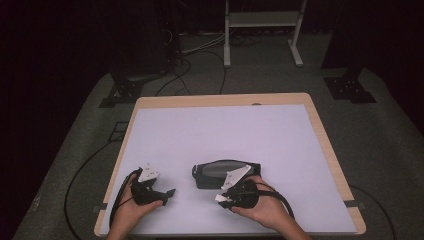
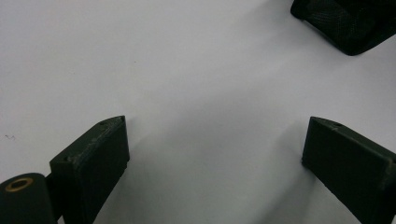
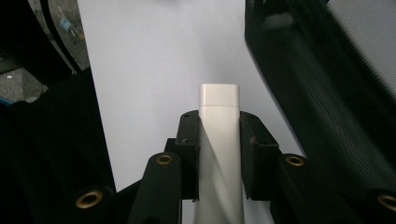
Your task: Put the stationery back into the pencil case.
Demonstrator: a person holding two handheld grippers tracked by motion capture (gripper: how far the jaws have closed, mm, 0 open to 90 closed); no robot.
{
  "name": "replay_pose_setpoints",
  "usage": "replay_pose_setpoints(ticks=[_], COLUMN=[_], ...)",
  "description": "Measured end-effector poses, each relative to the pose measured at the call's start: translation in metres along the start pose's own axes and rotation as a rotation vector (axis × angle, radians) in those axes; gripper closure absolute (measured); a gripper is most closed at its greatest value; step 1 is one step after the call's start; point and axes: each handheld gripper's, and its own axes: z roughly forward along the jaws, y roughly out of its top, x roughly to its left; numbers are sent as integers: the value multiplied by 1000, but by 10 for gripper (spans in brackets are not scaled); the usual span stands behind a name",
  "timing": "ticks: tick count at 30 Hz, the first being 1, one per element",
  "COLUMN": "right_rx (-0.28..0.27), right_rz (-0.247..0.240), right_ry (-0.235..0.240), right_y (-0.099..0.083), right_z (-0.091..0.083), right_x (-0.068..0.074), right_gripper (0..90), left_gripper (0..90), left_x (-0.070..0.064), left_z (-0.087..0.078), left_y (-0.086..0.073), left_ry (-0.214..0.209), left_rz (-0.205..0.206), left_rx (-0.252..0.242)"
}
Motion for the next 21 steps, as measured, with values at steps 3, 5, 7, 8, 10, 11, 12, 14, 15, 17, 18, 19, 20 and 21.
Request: replay_pose_setpoints(ticks=[3, 5, 7, 8, 10, 11, 12, 14, 15, 17, 18, 19, 20, 21], right_rx=[-14, -23, -29, -34, -39, -44, -49, -59, -63, -69, -74, -78, -80, -85], right_rz=[-7, -9, -9, -7, -11, -13, -12, -14, -15, -14, -14, -14, -13, -13], right_ry=[-1, -4, -7, -6, -12, -13, -13, -15, -18, -26, -26, -30, -36, -41], right_y=[4, 7, 10, 12, 15, 16, 17, 20, 22, 25, 26, 27, 29, 31], right_z=[-8, -13, -18, -21, -26, -29, -31, -36, -39, -44, -46, -48, -51, -53], right_x=[-1, -2, -3, -3, -4, -5, -6, -8, -9, -12, -13, -15, -16, -17], right_gripper=[706, 706, 706, 706, 706, 706, 706, 706, 706, 706, 706, 706, 706, 706], left_gripper=[65, 65, 65, 65, 65, 65, 65, 65, 65, 65, 65, 65, 65, 65], left_x=[0, 0, 0, 0, 0, 0, 0, 0, 0, 0, 0, 0, 0, 0], left_z=[0, 0, 0, 0, 0, 0, 0, 0, 0, 0, 0, 0, 0, 0], left_y=[0, 0, 0, 0, 0, 0, 0, 0, 0, 0, 0, 0, 0, 0], left_ry=[0, 0, 0, 0, 0, 0, 0, 0, 0, 0, 0, 0, 0, -1], left_rz=[0, 3, 3, 3, 2, 3, 3, 3, 2, 2, 2, 2, 2, 2], left_rx=[0, 3, 3, 3, 3, 3, 3, 3, 3, 3, 3, 3, 3, 4])
